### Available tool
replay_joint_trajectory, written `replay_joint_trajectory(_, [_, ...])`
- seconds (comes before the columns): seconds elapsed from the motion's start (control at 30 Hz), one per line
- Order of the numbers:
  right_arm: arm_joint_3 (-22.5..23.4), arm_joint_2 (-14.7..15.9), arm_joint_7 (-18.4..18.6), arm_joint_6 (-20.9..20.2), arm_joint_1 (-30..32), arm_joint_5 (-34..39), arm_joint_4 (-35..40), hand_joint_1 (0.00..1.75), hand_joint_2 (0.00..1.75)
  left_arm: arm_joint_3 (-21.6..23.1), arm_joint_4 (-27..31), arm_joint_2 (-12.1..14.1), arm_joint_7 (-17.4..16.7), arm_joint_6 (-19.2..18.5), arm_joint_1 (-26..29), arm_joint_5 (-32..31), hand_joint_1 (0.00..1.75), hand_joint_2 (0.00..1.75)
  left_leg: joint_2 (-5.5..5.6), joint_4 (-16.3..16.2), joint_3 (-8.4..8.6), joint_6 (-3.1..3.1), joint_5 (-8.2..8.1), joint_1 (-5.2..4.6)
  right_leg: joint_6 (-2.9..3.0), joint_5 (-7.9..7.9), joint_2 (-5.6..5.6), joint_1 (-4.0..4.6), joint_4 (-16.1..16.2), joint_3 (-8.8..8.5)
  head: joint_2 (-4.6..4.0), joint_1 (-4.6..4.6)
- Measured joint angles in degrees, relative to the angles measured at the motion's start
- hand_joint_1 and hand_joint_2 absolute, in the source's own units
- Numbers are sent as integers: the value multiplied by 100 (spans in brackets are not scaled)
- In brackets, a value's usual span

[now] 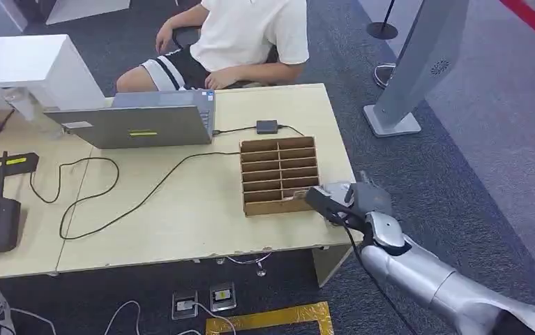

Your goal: Pass the card to the sensor for recognition and then transmit it.

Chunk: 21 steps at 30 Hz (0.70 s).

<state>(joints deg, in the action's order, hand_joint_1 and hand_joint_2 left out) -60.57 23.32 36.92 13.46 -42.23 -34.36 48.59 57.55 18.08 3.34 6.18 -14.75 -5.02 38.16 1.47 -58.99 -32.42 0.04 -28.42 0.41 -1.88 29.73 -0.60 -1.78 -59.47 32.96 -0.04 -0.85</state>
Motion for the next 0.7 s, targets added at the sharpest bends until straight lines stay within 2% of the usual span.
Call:
replay_joint_trajectory(0.2, [46,153,4,-123,-294,-394,199,175,175,81,-2,13,39,0,-5,-87,0,0,0,0,0,0,0,0,1,-1,-1,0,-1,2,0,0])
replay_joint_trajectory(0.43, [384,308,7,-472,-703,-1075,662,175,175,120,-2,39,39,0,-8,-207,0,0,-2,0,0,0,0,1,3,-3,-4,1,-1,2,0,0])
replay_joint_trajectory(0.7, [542,319,7,-697,-1433,-1281,1132,175,175,254,13,66,35,0,-68,-177,0,0,-8,0,-2,0,1,0,4,-5,-8,0,-3,2,0,0])
